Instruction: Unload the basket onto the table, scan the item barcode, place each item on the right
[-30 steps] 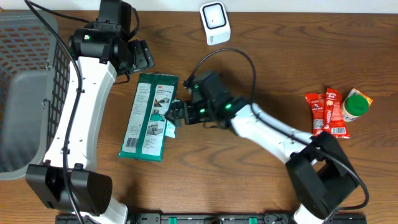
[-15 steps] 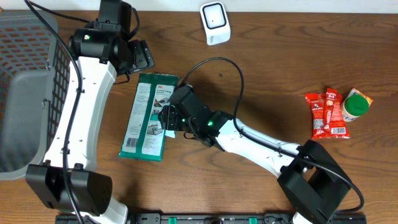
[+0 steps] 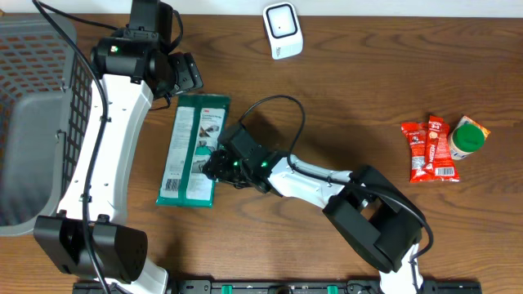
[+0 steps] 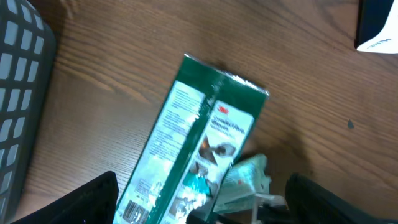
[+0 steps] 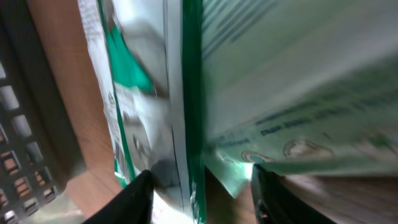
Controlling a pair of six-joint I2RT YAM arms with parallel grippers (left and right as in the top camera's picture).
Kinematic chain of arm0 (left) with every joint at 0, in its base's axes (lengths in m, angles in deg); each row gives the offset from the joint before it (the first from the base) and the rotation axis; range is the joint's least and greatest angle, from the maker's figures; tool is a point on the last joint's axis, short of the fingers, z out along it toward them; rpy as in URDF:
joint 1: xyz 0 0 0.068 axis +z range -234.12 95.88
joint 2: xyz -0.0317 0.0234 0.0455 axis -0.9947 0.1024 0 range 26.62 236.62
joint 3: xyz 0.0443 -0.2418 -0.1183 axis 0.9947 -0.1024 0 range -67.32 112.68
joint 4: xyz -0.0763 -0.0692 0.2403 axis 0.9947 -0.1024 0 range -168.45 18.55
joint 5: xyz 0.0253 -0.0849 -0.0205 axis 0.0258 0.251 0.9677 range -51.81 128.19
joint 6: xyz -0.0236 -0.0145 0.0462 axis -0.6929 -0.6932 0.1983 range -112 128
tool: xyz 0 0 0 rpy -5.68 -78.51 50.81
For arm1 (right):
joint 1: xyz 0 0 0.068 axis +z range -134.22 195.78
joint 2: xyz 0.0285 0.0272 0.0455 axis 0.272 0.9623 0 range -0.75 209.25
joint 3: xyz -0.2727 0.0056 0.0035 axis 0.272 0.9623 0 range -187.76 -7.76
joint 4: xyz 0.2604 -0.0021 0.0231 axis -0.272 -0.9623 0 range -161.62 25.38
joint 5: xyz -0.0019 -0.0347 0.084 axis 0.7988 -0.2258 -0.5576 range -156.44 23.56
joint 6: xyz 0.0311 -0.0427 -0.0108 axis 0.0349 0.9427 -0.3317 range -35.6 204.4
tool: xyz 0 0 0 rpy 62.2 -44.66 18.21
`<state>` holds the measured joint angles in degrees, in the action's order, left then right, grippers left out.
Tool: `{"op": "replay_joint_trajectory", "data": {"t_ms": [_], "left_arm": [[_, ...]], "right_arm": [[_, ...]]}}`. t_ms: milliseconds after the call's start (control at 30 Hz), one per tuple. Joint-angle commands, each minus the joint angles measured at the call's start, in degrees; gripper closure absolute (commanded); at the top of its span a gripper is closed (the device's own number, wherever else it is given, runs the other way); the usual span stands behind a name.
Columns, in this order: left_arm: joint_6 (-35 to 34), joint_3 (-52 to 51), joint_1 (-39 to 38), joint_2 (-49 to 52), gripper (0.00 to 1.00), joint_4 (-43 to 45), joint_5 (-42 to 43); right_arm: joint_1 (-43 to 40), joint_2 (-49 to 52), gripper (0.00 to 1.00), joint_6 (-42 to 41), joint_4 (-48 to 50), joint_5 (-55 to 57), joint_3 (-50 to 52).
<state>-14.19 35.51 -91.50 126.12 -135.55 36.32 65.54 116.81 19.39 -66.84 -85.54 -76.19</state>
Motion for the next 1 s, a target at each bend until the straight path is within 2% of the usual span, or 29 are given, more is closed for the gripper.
{"op": "replay_joint_trajectory", "data": {"t_ms": [0, 467, 567, 633, 967], "left_arm": [[0.7, 0.2, 0.2, -0.5, 0.14, -0.1, -0.7], [0.7, 0.2, 0.2, -0.5, 0.14, -0.1, -0.7], [0.7, 0.2, 0.2, -0.5, 0.14, -0.1, -0.7], [0.7, 0.2, 0.2, -0.5, 0.14, -0.2, -0.7], [0.7, 0.2, 0.2, -0.5, 0.14, -0.1, -0.7]], "right_arm": [[0.6, 1.2, 0.55, 0.9, 1.0, -5.0, -0.2], [0.0, -2.7, 0.47, 7.1, 1.6, -6.3, -0.2], [0.0, -3.4, 0.56, 8.0, 2.8, -6.2, -0.2], [0.0, -3.2, 0.57, 8.2, 2.6, -5.0, -0.2], [-0.9, -3.1, 0.43, 18.0, 2.5, -3.2, -0.2]]}}
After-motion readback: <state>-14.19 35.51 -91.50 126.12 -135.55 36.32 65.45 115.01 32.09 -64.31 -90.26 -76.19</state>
